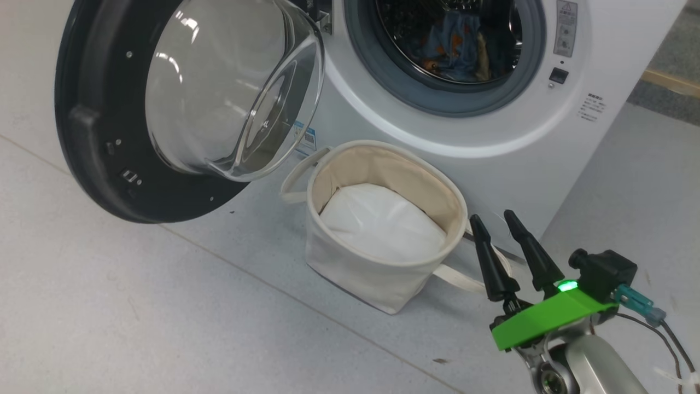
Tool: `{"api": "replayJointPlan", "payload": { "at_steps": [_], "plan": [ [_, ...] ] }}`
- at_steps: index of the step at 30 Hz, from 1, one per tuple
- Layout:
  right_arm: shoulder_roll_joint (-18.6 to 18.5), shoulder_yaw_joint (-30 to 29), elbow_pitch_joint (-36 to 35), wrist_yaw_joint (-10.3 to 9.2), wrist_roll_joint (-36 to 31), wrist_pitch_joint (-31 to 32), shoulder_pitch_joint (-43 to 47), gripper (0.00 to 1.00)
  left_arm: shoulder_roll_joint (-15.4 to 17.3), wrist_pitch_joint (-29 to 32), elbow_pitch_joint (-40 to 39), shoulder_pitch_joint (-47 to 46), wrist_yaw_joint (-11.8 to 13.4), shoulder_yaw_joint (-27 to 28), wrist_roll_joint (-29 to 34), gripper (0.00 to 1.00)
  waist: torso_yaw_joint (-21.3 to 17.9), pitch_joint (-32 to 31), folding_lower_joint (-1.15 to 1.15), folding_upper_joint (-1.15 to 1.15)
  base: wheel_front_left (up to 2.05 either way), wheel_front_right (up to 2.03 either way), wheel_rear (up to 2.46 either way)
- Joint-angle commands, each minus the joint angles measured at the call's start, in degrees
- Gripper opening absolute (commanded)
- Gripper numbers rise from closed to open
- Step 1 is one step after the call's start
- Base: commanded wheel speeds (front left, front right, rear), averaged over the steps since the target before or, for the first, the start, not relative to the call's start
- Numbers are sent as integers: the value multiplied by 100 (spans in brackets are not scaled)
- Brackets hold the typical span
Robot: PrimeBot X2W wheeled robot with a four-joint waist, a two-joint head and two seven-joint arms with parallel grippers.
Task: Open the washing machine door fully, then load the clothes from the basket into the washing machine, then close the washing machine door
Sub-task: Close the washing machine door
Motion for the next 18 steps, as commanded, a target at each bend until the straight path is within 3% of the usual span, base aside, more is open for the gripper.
{"api": "replayJointPlan", "payload": {
  "at_steps": [1, 5, 11, 18],
  "plan": [
    [-31, 54, -231, 6, -57, 27, -83, 100, 411, 93, -79, -355, 15, 176, -8, 0, -16, 26, 0, 0, 0, 0, 0],
    [-26, -141, -473, 6, -219, 205, 44, 100, 554, 467, 553, -911, -42, 4, 12, 0, -59, 126, 0, 0, 0, 0, 0],
    [-1, -321, -899, 6, -496, 584, 145, 100, 676, 644, 1247, -1494, -422, -251, 218, 0, -250, 368, 0, 0, 0, 0, 0],
    [13, -468, -1431, 6, -831, 1042, 37, 100, 879, 408, 1798, -2043, -708, -242, 329, 0, -544, 800, 0, 0, 0, 0, 0]
  ]
}}
